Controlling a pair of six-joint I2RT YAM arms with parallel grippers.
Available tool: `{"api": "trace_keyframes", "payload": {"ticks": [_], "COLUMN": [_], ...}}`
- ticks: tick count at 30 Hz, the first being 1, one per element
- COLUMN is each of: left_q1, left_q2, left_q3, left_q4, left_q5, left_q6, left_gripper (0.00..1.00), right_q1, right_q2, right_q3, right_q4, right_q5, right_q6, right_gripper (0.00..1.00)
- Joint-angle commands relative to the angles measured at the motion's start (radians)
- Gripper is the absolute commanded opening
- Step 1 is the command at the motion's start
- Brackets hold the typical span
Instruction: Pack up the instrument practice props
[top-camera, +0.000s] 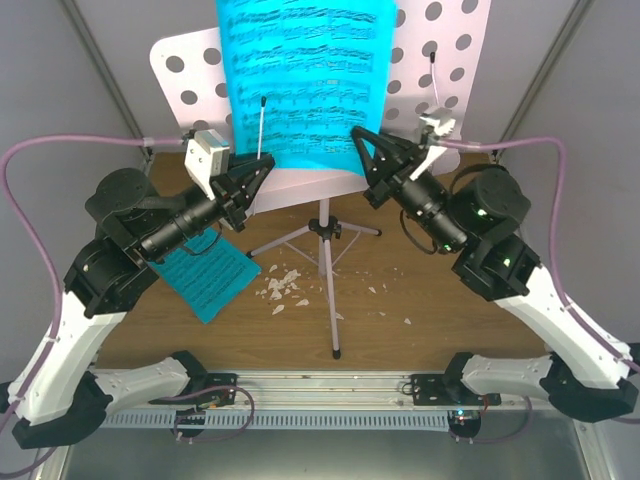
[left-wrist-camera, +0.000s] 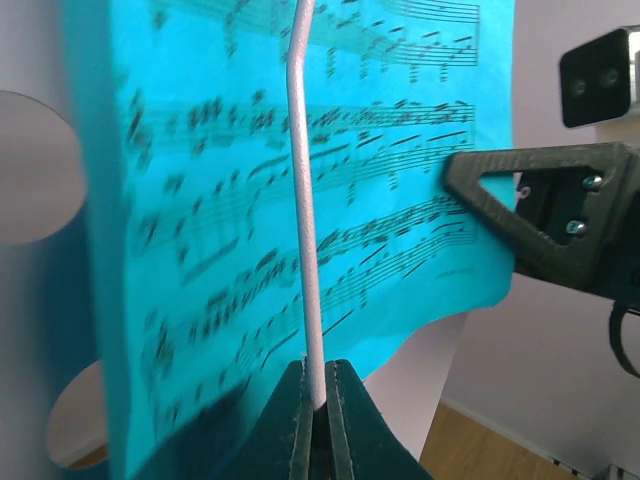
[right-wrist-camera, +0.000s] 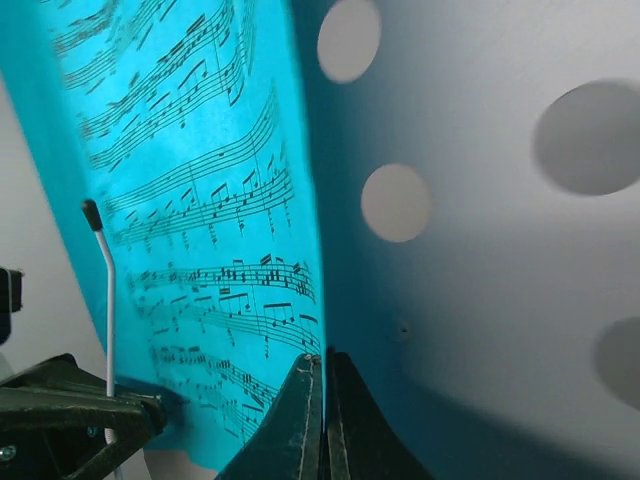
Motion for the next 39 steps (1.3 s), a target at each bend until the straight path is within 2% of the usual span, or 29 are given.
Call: {"api": "trace_keyframes", "payload": {"ticks": [1,3,4,5,7,14,17,20,25,28,32,39], "left_q1": [-0.015,-0.015,-0.015,-0.015,-0.015,-0.015,-0.015,-0.015,-0.015,-0.015,-0.015,-0.015], "left_q2": [-0.009,-0.012,-0.013,-0.015,-0.022,-0.058,-0.093,-0.133,-0.119,-0.09,-0.066,-0.051], "left_q3": [-0.009,-0.008,-0.007,-0.008,-0.012,-0.019,-0.03,-0.048,-0.018,-0.009,-0.008,-0.009], "left_q4": [0.073,0.073,0.073,0.073,0.074,0.088,0.095,0.113,0.09,0.085,0.077,0.06], "left_q5": [0.014,0.008,0.002,-0.003,-0.018,-0.01,0.016,0.101,0.306,0.37,0.368,0.335], "left_q6": [-0.007,-0.023,-0.03,-0.035,-0.052,-0.085,-0.092,-0.092,-0.114,-0.159,-0.219,-0.271], "left_gripper": [0.0,0.01,0.05,0.13,0.39,0.74,0.81,0.89,0.93,0.93,0.93,0.93], "right_q1": [-0.006,-0.006,-0.006,-0.006,-0.006,-0.006,-0.006,-0.006,-0.006,-0.006,-0.006,-0.006], "right_q2": [-0.088,-0.138,-0.163,-0.189,-0.228,-0.297,-0.31,-0.322,-0.326,-0.324,-0.315,-0.31], "right_q3": [-0.057,-0.088,-0.105,-0.117,-0.136,-0.141,-0.131,-0.132,-0.155,-0.17,-0.183,-0.202], "right_q4": [0.097,0.135,0.153,0.17,0.185,0.159,0.11,0.054,0.02,0.024,0.019,0.004], "right_q5": [0.072,0.082,0.084,0.082,0.06,-0.181,-0.26,-0.325,-0.467,-0.542,-0.633,-0.707], "right_q6": [0.005,0.001,0.0,-0.003,-0.013,-0.063,-0.065,-0.066,-0.099,-0.103,-0.108,-0.113], "right_gripper": [0.01,0.0,0.01,0.01,0.01,0.0,0.01,0.01,0.01,0.01,0.01,0.0]}}
